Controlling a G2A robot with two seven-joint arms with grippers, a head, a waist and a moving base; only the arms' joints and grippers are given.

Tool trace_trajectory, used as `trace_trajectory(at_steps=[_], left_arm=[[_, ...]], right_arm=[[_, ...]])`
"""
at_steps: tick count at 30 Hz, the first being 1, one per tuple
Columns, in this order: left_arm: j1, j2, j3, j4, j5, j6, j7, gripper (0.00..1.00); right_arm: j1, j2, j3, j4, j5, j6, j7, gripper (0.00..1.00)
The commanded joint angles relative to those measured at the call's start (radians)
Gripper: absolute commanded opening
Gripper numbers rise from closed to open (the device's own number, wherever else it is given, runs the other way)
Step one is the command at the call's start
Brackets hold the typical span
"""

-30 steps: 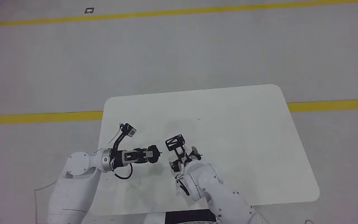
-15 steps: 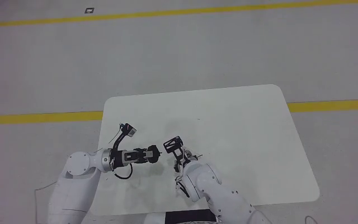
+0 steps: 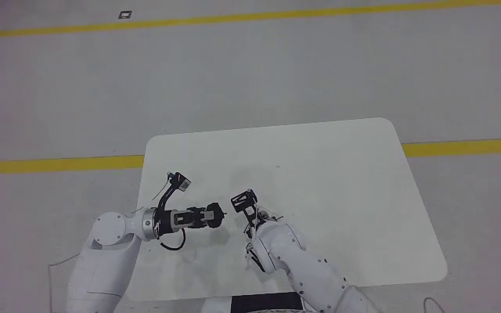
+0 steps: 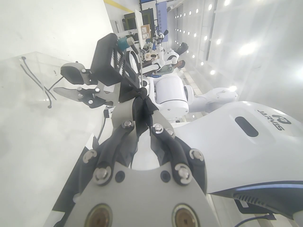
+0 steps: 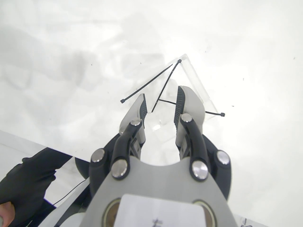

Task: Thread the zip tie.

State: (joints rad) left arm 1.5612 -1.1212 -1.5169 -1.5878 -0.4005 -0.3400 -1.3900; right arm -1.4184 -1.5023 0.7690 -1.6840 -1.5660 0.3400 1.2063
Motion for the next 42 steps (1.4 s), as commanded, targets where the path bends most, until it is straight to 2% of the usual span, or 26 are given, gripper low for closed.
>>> trace_trajectory(at_steps=[1, 3, 12, 22, 35, 40, 42], left_arm=[[0.000, 0.000, 0.000, 0.000, 0.000, 0.000, 0.000, 0.00], [0.000, 0.000, 0.000, 0.000, 0.000, 0.000, 0.000, 0.00], [0.000, 0.000, 0.000, 0.000, 0.000, 0.000, 0.000, 0.00], [0.000, 0.000, 0.000, 0.000, 0.000, 0.000, 0.000, 0.00], [0.000, 0.000, 0.000, 0.000, 0.000, 0.000, 0.000, 0.00], [0.000, 0.000, 0.000, 0.000, 0.000, 0.000, 0.000, 0.00], [0.000, 0.000, 0.000, 0.000, 0.000, 0.000, 0.000, 0.00]], right_arm=[[0.009, -0.010, 0.005, 0.023, 0.006, 0.000, -0.001, 0.22], [0.016, -0.020, 0.009, 0.043, 0.011, 0.000, -0.001, 0.20], [0.036, -0.063, 0.030, 0.125, 0.011, 0.000, 0.011, 0.22], [0.040, -0.096, 0.043, 0.169, -0.004, 0.000, 0.019, 0.22], [0.066, -0.106, 0.043, 0.214, -0.004, 0.000, 0.022, 0.20], [0.073, -0.105, 0.043, 0.226, -0.004, 0.000, 0.020, 0.16], [0.075, -0.105, 0.044, 0.229, -0.004, 0.000, 0.019, 0.11]])
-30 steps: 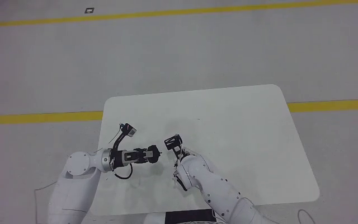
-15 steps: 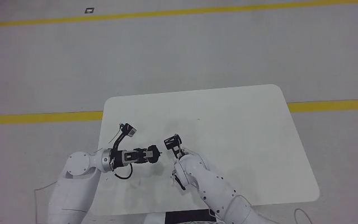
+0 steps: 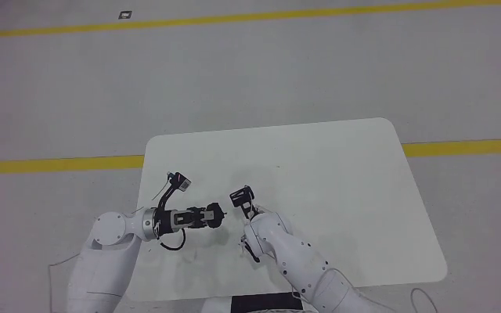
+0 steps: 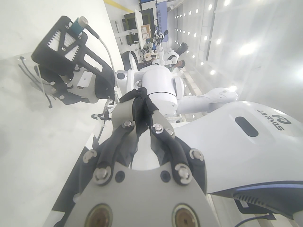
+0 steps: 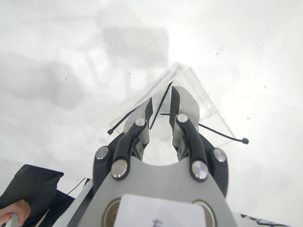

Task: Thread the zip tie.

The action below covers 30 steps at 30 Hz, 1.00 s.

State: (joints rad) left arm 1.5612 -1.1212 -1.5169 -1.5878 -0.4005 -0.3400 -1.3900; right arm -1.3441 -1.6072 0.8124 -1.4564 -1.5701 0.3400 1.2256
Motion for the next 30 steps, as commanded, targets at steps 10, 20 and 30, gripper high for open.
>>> trace_trajectory(at_steps=[10, 20, 30], left_arm=[[0.000, 0.000, 0.000, 0.000, 0.000, 0.000, 0.000, 0.00], [0.000, 0.000, 0.000, 0.000, 0.000, 0.000, 0.000, 0.00], [0.000, 0.000, 0.000, 0.000, 0.000, 0.000, 0.000, 0.00]], right_arm=[[-0.001, 0.007, 0.002, -0.005, 0.000, 0.000, -0.010, 0.00], [-0.032, 0.028, -0.003, -0.078, 0.000, 0.000, -0.026, 0.00], [-0.127, 0.059, 0.030, -0.224, 0.000, 0.000, -0.093, 0.00]])
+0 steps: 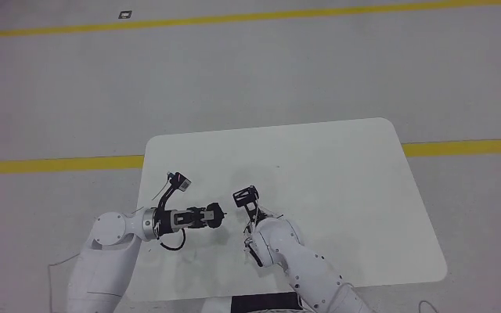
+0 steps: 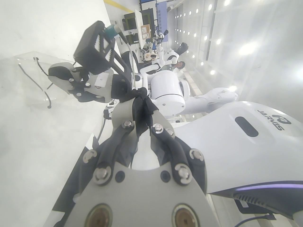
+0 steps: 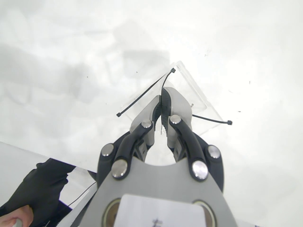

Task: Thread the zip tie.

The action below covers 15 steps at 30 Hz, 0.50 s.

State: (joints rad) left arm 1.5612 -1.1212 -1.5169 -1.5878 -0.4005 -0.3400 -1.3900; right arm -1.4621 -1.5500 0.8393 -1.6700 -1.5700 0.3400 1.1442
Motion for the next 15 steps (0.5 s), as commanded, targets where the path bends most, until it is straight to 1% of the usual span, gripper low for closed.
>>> trace_trajectory(at_steps=[1, 3, 4, 6, 7, 10, 13, 15], left_arm=[[0.000, 0.000, 0.000, 0.000, 0.000, 0.000, 0.000, 0.00], [0.000, 0.000, 0.000, 0.000, 0.000, 0.000, 0.000, 0.00], [0.000, 0.000, 0.000, 0.000, 0.000, 0.000, 0.000, 0.00], [0.000, 0.000, 0.000, 0.000, 0.000, 0.000, 0.000, 0.00], [0.000, 0.000, 0.000, 0.000, 0.000, 0.000, 0.000, 0.00], [0.000, 0.000, 0.000, 0.000, 0.000, 0.000, 0.000, 0.00], [0.000, 0.000, 0.000, 0.000, 0.000, 0.000, 0.000, 0.00], [0.000, 0.000, 0.000, 0.000, 0.000, 0.000, 0.000, 0.00]], right_arm=[[-0.027, 0.004, 0.007, -0.032, 0.000, 0.000, -0.034, 0.00], [-0.057, 0.006, 0.015, -0.061, 0.001, 0.000, -0.071, 0.00], [-0.077, 0.008, 0.021, -0.084, 0.015, -0.002, -0.106, 0.00], [-0.107, 0.012, 0.036, -0.113, 0.041, -0.019, -0.161, 0.00], [-0.129, 0.016, 0.048, -0.138, 0.070, -0.040, -0.201, 0.00], [-0.180, 0.027, 0.087, -0.185, 0.132, -0.093, -0.278, 0.00], [-0.238, 0.040, 0.140, -0.235, 0.216, -0.170, -0.370, 0.00], [-0.276, 0.049, 0.177, -0.268, 0.285, -0.231, -0.428, 0.00]])
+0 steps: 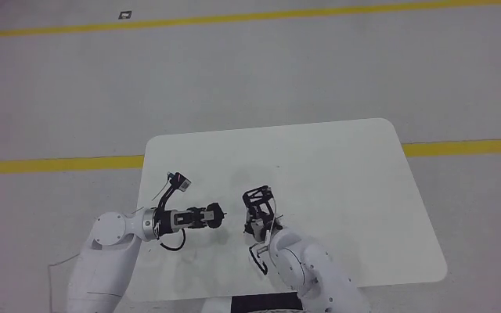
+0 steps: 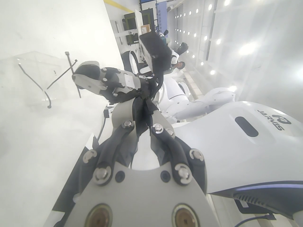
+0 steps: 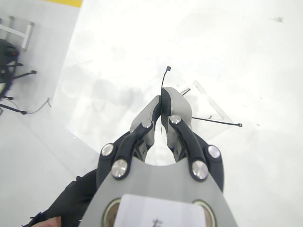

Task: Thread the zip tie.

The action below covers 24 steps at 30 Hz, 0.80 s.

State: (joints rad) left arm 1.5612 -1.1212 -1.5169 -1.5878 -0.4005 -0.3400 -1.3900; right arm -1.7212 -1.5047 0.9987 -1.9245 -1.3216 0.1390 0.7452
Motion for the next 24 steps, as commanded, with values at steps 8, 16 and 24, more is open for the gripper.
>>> trace_trajectory(at_steps=[8, 16, 24], left_arm=[[0.000, 0.000, 0.000, 0.000, 0.000, 0.000, 0.000, 0.00], [0.000, 0.000, 0.000, 0.000, 0.000, 0.000, 0.000, 0.00], [0.000, 0.000, 0.000, 0.000, 0.000, 0.000, 0.000, 0.00]], right_arm=[[-0.017, 0.004, 0.018, -0.014, 0.037, -0.030, -0.029, 0.00], [-0.024, 0.006, 0.021, -0.019, 0.030, -0.030, -0.114, 0.00], [-0.170, 0.028, 0.049, -0.069, 0.071, -0.131, -0.501, 0.00]])
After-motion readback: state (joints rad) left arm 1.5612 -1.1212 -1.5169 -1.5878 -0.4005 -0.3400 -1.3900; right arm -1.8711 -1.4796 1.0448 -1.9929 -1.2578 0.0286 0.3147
